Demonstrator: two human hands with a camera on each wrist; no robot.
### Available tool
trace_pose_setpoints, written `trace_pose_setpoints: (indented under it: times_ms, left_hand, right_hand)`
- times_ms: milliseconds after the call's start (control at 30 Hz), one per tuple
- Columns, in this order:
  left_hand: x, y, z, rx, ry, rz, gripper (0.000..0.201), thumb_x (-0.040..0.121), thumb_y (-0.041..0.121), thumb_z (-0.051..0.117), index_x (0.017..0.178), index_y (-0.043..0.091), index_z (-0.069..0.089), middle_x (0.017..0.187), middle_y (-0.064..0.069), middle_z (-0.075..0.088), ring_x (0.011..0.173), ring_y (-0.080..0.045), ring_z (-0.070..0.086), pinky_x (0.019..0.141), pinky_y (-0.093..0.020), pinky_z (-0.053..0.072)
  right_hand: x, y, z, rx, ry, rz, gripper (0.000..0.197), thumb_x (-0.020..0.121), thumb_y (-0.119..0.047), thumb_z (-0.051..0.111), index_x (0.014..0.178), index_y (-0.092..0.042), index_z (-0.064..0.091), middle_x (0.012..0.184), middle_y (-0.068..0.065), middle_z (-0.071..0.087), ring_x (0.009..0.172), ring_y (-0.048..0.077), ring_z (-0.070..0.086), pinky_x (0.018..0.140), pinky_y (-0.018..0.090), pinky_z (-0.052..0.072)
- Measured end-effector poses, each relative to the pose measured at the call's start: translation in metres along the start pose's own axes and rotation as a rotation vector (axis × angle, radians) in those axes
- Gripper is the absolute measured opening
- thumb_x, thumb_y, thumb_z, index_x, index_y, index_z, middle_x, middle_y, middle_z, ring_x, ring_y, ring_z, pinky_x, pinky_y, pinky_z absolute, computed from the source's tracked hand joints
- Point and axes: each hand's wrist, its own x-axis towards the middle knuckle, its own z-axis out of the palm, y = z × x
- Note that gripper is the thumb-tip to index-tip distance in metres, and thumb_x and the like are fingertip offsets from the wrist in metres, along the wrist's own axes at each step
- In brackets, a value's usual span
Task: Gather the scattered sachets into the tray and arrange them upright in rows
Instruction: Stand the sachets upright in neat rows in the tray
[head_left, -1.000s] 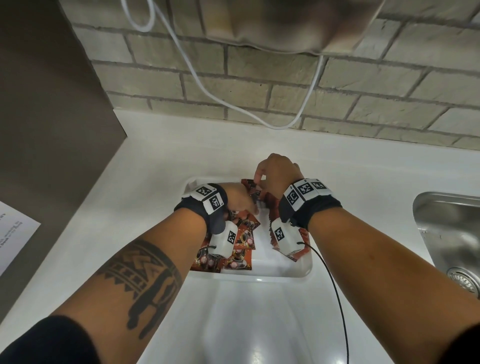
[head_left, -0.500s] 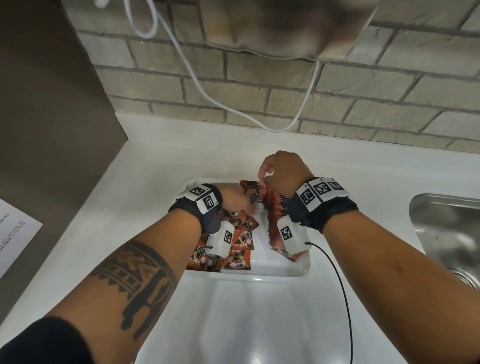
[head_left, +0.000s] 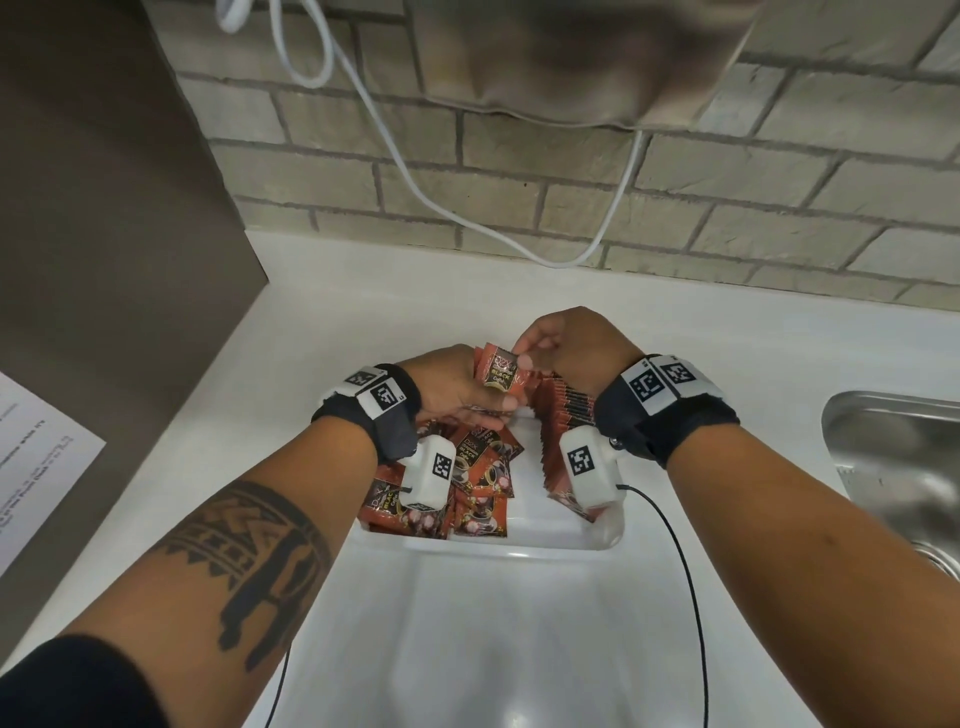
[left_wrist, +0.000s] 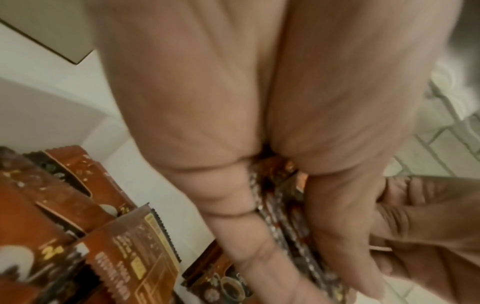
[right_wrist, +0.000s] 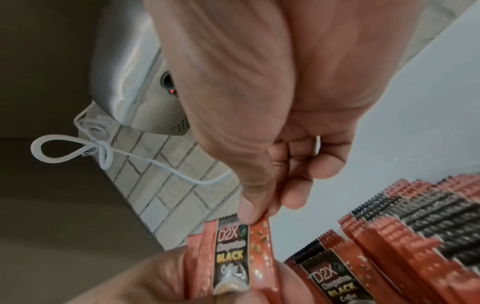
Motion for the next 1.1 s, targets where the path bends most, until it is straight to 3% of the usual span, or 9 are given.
trace_pose_setpoints:
  times_ms: [133,267,400,533,633,733,933,1100]
  left_hand:
    - [-0.003,0.006,0.000,0.170,0.085,-0.019,0.030,0.089,0.012,0.076,0.111,-0.006,0.069,0.101,-0.018,0.074,0.089,-0.021,0.073,0.087,-0.033,0.061]
    - [-0.009,0.019,-0.006,0.410,0.192,-0.250,0.027,0.085,0.028,0.081,0.091,0.004,0.071,0.092,-0.008,0.075,0.076,-0.017,0.074,0.076,-0.031,0.063]
    - [-0.007,0.024,-0.009,0.614,0.252,-0.342,0.039,0.084,0.025,0.082,0.105,-0.006,0.072,0.109,-0.020,0.072,0.102,-0.035,0.072,0.092,-0.047,0.059]
    - [0.000,0.025,0.004,0.666,0.128,-0.355,0.039,0.088,0.032,0.077,0.109,-0.001,0.072,0.094,-0.012,0.066,0.094,-0.029,0.069,0.095,-0.044,0.058]
    - [0.013,0.018,0.014,0.668,0.041,-0.359,0.047,0.088,0.038,0.075,0.114,-0.001,0.071,0.094,-0.012,0.063,0.087,-0.027,0.063,0.095,-0.047,0.057]
    - [0.024,0.010,0.019,0.700,0.020,-0.372,0.047,0.090,0.040,0.072,0.117,0.001,0.070,0.094,-0.011,0.064,0.084,-0.025,0.063,0.096,-0.046,0.057]
    - [0.035,0.003,0.019,0.680,0.007,-0.401,0.051,0.093,0.041,0.069,0.120,-0.002,0.067,0.097,-0.014,0.067,0.081,-0.027,0.063,0.092,-0.043,0.056]
    - [0.037,0.003,0.019,0.698,-0.002,-0.400,0.051,0.093,0.041,0.068,0.122,-0.002,0.066,0.094,-0.014,0.063,0.080,-0.026,0.059,0.086,-0.040,0.055]
  right_hand:
    - [0.000,-0.005,-0.001,-0.046,0.032,0.000,0.004,0.085,-0.021,0.076,0.089,-0.020,0.077,0.080,-0.010,0.071,0.075,0.002,0.061,0.072,0.021,0.046]
    - [0.001,-0.004,-0.004,-0.232,0.044,0.000,0.011,0.086,-0.015,0.067,0.084,-0.021,0.076,0.080,-0.012,0.068,0.079,0.005,0.060,0.061,0.013,0.037]
    - [0.003,0.000,-0.003,-0.364,0.021,0.013,0.009,0.085,-0.019,0.071,0.079,-0.025,0.074,0.078,-0.016,0.056,0.089,0.012,0.058,0.059,0.015,0.034]
    - [0.008,0.002,0.005,-0.431,0.027,0.076,0.023,0.081,-0.015,0.068,0.067,-0.034,0.071,0.075,-0.014,0.054,0.085,0.015,0.060,0.066,0.026,0.047]
    - [0.009,-0.001,0.011,-0.490,0.013,0.117,0.030,0.079,-0.012,0.065,0.059,-0.034,0.069,0.077,-0.010,0.062,0.084,0.016,0.062,0.076,0.035,0.058]
    - [0.011,-0.004,0.016,-0.509,0.026,0.157,0.031,0.079,-0.010,0.065,0.061,-0.034,0.071,0.079,-0.010,0.063,0.086,0.015,0.064,0.077,0.033,0.059]
    - [0.010,-0.003,0.018,-0.555,0.020,0.111,0.029,0.084,-0.011,0.063,0.071,-0.034,0.076,0.085,-0.010,0.047,0.094,0.018,0.057,0.079,0.035,0.058]
    - [0.013,-0.001,0.020,-0.534,0.019,0.094,0.030,0.083,-0.011,0.064,0.066,-0.035,0.071,0.089,-0.007,0.051,0.095,0.020,0.058,0.081,0.037,0.057]
